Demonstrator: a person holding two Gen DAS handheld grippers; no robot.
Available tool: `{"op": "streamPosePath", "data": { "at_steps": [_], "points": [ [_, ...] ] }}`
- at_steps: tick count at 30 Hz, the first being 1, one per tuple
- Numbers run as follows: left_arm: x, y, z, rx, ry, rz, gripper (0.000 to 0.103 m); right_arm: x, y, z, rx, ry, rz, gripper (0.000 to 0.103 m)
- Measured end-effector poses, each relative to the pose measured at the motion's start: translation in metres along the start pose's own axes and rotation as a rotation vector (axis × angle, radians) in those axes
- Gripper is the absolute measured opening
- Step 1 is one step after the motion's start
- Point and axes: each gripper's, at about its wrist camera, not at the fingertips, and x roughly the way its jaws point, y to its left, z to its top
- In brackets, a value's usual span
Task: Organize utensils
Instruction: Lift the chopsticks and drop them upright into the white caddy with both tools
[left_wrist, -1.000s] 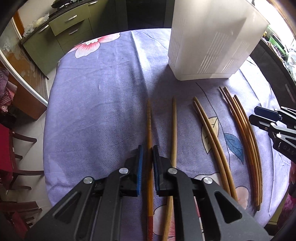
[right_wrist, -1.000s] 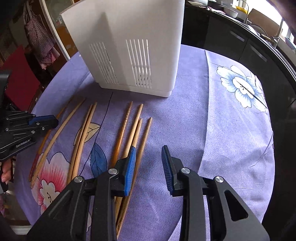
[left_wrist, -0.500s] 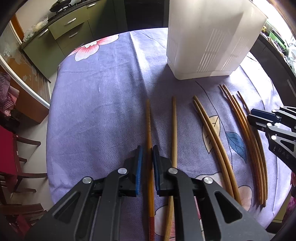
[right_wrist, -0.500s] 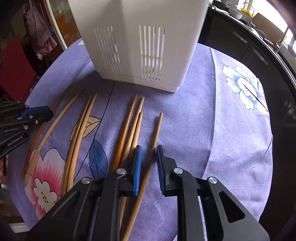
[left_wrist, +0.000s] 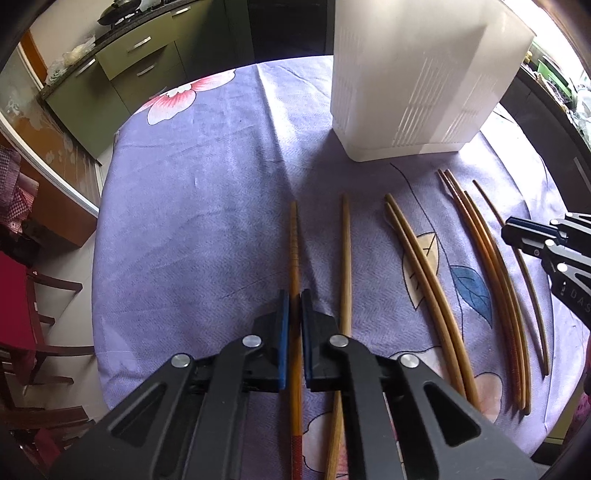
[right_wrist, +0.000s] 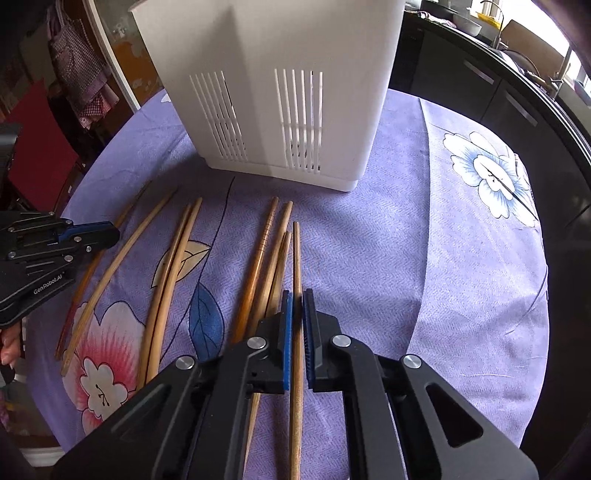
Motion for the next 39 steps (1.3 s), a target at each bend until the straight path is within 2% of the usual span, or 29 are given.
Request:
{"op": "streamPosePath", "data": {
  "at_steps": [5, 8, 17, 24, 32, 39],
  "points": [
    [-0.002, 0.001, 0.0, -0.01, 0.01, -0.027, 0.006, -0.031, -0.004, 0.0, 0.002, -0.058, 0.011, 0.006],
    [-0.011, 0.005, -0.001, -0.024, -0.015, -0.043, 0.006, -0.051, -0.008, 0.0, 0.008, -0.097, 0.028, 0.006],
    [-0.082, 0.011, -0.006, -0.019, -0.153, -0.05, 0.006, -0.108, -0.018, -0.009, 0.018, -0.209, 0.038, 0.006],
    [-0.125, 0.008, -0.014, 0.004, -0.225, -0.045, 0.006, -0.148, -0.012, -0.023, 0.001, -0.284, 0.044, 0.006],
    [-0.159, 0.001, -0.024, 0.026, -0.28, -0.036, 0.006, -0.175, -0.01, -0.027, -0.007, -0.334, 0.035, 0.006],
    [-0.176, -0.007, -0.011, 0.041, -0.297, -0.045, 0.006, -0.186, -0.012, -0.016, -0.012, -0.353, 0.04, 0.006]
  ]
}}
